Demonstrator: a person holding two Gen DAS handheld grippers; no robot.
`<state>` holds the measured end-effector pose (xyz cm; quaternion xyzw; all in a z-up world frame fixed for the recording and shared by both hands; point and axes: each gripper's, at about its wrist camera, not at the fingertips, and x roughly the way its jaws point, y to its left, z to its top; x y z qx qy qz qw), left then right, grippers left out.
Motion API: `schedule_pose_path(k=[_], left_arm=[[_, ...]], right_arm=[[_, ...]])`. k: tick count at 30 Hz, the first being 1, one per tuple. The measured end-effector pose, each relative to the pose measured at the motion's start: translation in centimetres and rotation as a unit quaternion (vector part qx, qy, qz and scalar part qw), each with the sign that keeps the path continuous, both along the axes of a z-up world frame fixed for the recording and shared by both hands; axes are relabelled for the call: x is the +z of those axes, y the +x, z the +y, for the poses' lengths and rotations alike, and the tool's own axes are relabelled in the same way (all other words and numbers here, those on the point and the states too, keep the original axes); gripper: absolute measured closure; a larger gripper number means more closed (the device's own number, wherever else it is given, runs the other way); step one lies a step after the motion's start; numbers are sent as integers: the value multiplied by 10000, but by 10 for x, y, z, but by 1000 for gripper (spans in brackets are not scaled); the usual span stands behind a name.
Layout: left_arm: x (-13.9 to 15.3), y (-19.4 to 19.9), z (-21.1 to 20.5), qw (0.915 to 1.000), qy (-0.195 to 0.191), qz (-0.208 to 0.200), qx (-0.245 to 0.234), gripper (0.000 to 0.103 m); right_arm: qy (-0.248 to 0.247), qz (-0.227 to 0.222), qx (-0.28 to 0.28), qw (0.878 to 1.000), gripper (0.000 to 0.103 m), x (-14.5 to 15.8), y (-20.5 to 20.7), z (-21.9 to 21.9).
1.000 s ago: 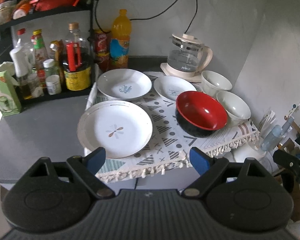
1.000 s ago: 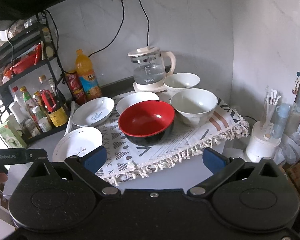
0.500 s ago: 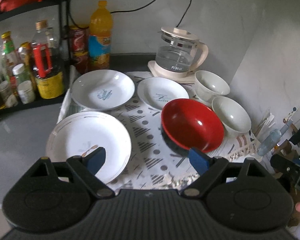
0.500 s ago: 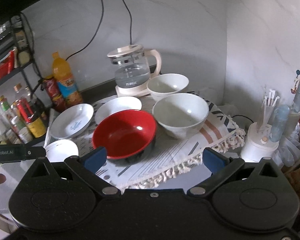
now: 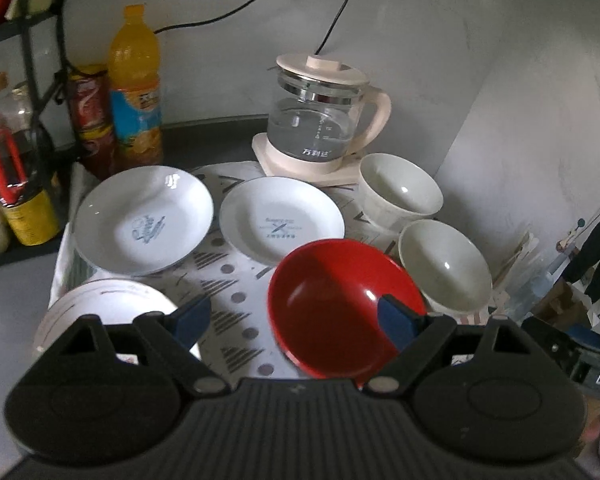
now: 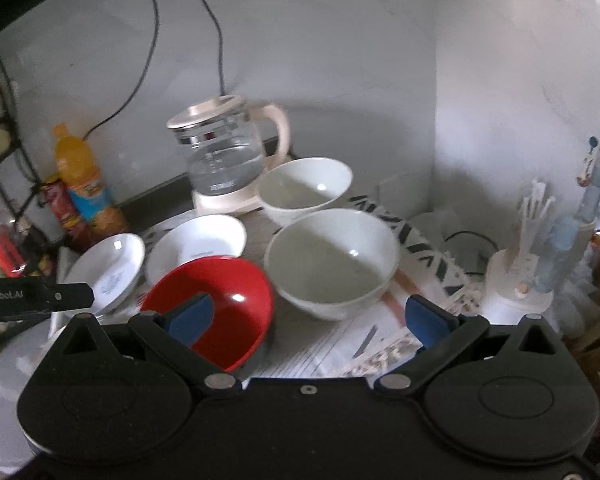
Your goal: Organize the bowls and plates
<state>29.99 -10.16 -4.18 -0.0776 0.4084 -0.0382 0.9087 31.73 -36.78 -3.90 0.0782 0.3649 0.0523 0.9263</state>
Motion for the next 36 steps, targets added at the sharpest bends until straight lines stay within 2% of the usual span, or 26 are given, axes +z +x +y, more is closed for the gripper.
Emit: schedule_pose_path(k=[3,7,13,25,36], left_arm=[[-4,17,-7,9999,45,19,-108,15],[-9,40,-15,9992,-120,57,-374,15],[-13,70,-29,9975,-70,85,-691,15],[-25,107,-65,9901,-165,353,-1352,15],[-45,137,-100,9866,-148,622,-1503,31]], right_arm=[[-44,23,-120,9999,0,-5,11,-2],[-132,76,-320,9994,0,-11,24,-5],[-205,269,-610,9976,0,-20,41,-8],[-59,575,-971,9936,0,-32,58,-26],[31,907,-998,9909,12,-52,85,-51]])
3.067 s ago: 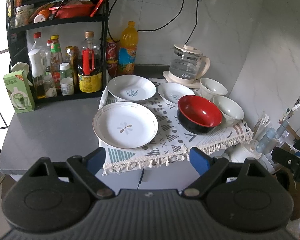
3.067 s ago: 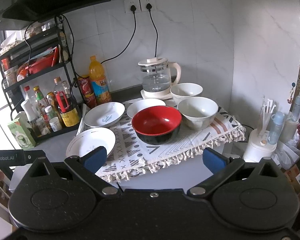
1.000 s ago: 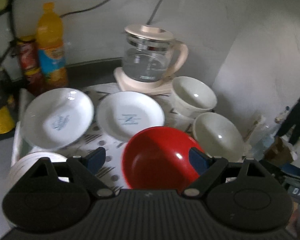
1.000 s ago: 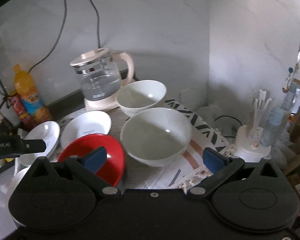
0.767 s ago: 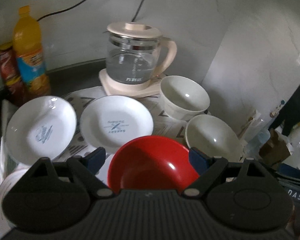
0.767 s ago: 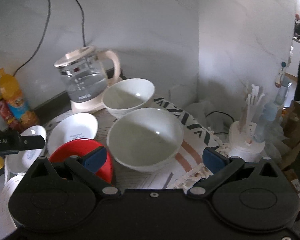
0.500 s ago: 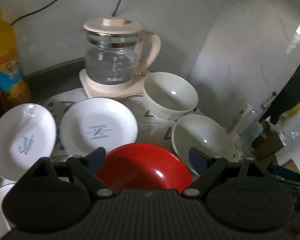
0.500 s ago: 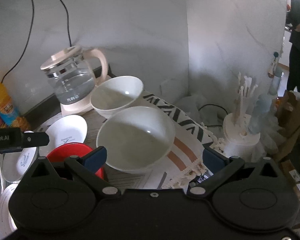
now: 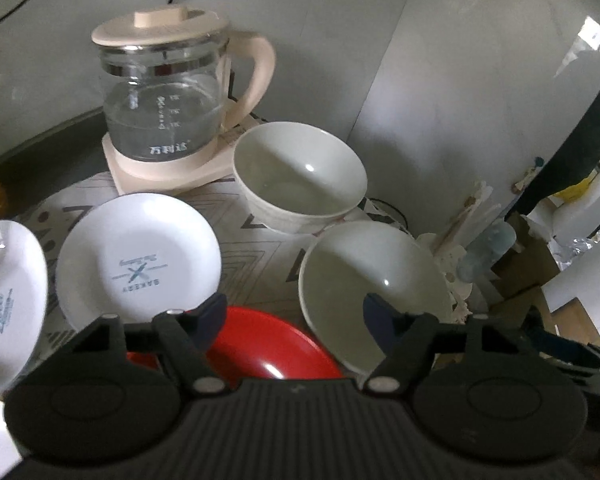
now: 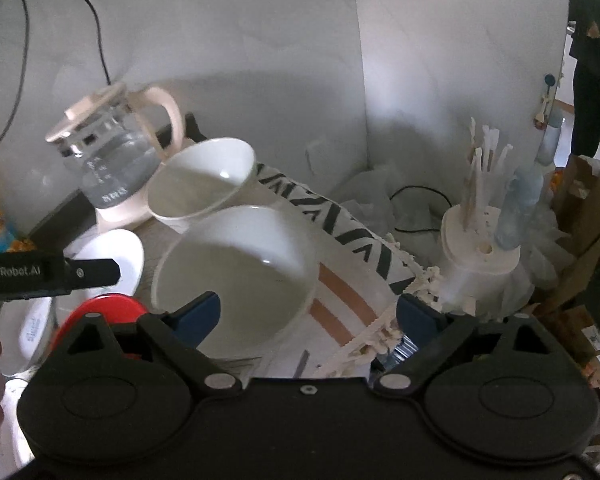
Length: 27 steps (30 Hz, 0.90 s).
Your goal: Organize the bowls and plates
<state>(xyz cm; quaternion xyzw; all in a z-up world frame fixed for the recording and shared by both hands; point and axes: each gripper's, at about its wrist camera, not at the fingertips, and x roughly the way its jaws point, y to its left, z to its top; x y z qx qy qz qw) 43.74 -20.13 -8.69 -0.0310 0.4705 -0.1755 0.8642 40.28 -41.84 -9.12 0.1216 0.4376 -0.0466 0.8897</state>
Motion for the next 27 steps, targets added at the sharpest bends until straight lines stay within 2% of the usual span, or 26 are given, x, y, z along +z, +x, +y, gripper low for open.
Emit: schedule_pose_path(k=[2,4,7,9,16,18,22,25,27], left_arm=[[-5,8,-5,9999,-7,127,50,34],[-11,15,-10,9998,24,196,32,35],[-23,28,-17,9990,152,411,94,42],[-29,35,-19,9986,99,506,119,45],[-43,54,-30,9971,259,690,182,47],[-46,59,-31,9968,264,740,169,51],[-54,65,-33,9957,204,885,189,59],[-61,70,-36,9948,159,1003,127,69],[-65,71,-37,9939,155,1093,80,77]], right_arm=[[49,139,25,9999,16,-6,8,-4],[83,155,94,9998,16,-10,15,-7],[114,310,211,9992,16,-20,28,-9],[222,391,312,9985,18,-26,35,-10],[379,636,627,9953,27,-44,59,-11],[448,698,731,9939,35,-48,64,-10],[550,851,786,9917,44,-58,72,-10],[636,1014,793,9896,61,-66,75,-9],[754,1135,788,9875,78,-72,75,-10]])
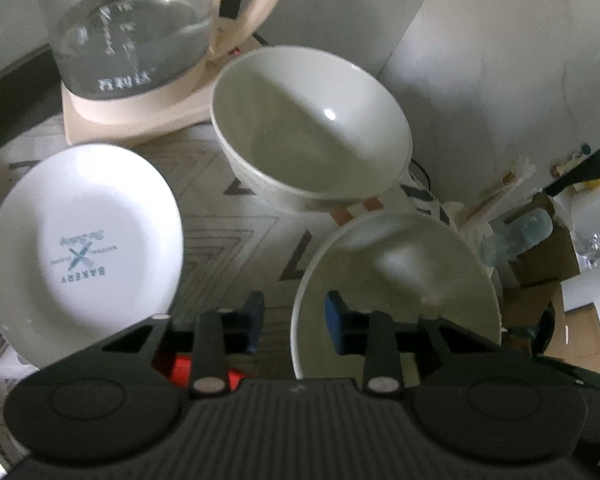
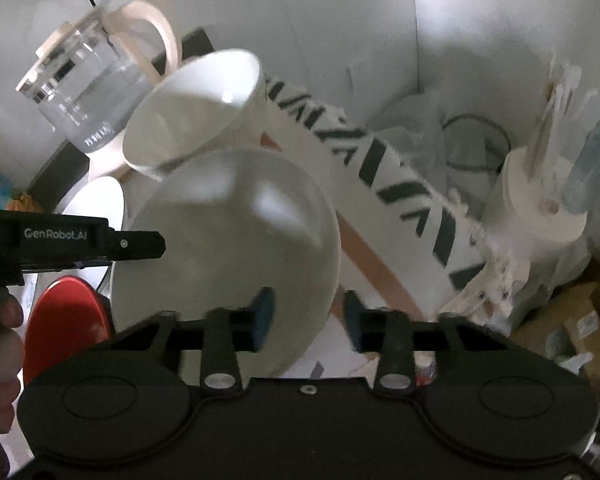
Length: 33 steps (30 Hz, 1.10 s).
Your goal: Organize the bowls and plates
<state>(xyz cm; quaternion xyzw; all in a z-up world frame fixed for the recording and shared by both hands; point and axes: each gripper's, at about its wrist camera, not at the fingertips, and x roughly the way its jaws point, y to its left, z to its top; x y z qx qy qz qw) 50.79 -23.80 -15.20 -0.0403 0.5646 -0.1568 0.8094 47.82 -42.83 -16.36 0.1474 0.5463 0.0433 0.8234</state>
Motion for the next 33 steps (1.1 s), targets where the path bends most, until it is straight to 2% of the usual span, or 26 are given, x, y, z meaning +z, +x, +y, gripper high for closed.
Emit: schedule_pose_path(k=[2,4,11,19,33], left_arm=[[-3,1,-3,10000,-6,53,-58,82],[-3,-2,-4,9999,-18,32,-116,87],[14,-11,-3,9994,-34,-308,-180,87],[43,-23,9,9974,-284,-662,-85,87],[77,-45,51,9932,-529,-1022,197,87]], right_arm=[[-26,33,9,10000,84,-4,-1,-1],[19,-13,-24,10000,85,-2,-2,-2],[-180,-375,-77,9991,86,16,-8,-2],[-211,-900,-138,9956,87,46,-13,0],[-232,-1520,-56,9881,87,86,-29,25]])
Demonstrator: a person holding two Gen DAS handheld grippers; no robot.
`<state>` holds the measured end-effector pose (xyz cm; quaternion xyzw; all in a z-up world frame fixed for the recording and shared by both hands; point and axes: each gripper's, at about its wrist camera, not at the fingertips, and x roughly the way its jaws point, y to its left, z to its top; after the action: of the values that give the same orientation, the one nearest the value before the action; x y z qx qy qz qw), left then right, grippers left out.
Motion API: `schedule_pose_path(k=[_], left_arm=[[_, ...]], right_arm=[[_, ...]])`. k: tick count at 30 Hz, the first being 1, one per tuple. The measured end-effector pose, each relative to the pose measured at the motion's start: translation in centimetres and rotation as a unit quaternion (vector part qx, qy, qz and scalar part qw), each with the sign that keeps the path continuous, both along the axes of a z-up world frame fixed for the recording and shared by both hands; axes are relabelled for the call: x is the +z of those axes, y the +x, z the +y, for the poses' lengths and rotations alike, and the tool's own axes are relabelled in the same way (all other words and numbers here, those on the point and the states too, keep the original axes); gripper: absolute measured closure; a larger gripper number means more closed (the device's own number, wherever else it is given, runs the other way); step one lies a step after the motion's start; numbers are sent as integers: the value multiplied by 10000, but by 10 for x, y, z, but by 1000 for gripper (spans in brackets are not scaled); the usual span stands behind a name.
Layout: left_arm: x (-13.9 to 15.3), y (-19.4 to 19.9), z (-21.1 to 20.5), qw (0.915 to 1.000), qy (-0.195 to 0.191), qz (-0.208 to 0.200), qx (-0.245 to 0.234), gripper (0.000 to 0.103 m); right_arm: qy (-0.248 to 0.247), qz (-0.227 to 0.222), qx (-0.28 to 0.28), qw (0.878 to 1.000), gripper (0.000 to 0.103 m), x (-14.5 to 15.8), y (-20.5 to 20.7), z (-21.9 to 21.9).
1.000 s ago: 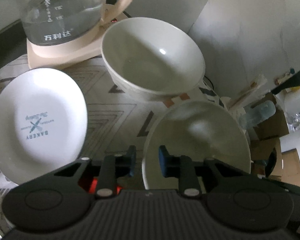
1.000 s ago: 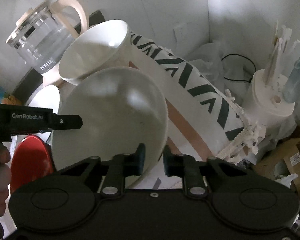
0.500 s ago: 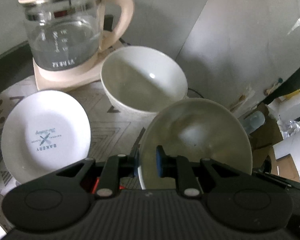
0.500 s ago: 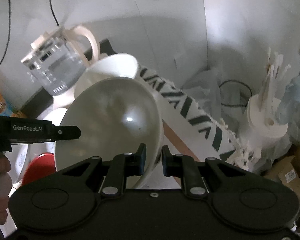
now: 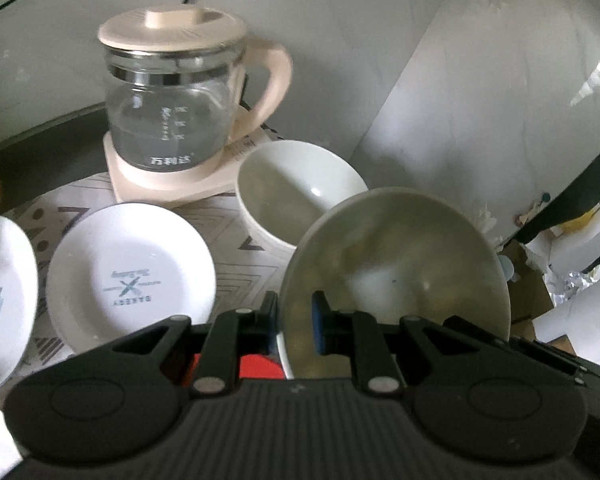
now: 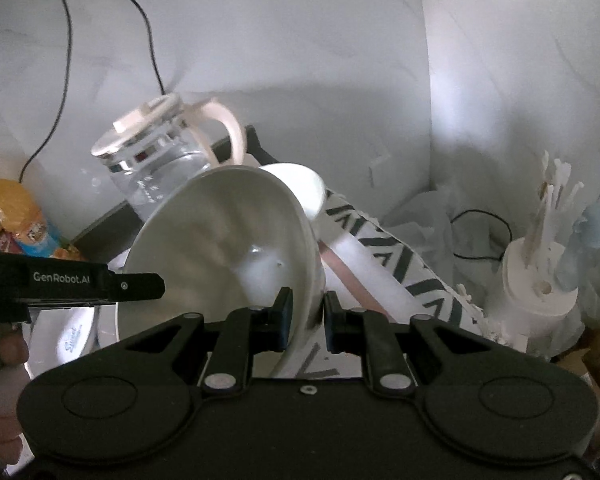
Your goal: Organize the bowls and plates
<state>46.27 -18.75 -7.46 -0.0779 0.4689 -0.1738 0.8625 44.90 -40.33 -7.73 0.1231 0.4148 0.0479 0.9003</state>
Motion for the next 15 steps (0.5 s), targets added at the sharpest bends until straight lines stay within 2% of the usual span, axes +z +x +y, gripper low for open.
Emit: schedule_pose_path(k=[15], left_arm=[[15,-34,54,9992,-41,-184,350,87]], right_arm=[[-7,-270,291,9992,87,18,-27,46]])
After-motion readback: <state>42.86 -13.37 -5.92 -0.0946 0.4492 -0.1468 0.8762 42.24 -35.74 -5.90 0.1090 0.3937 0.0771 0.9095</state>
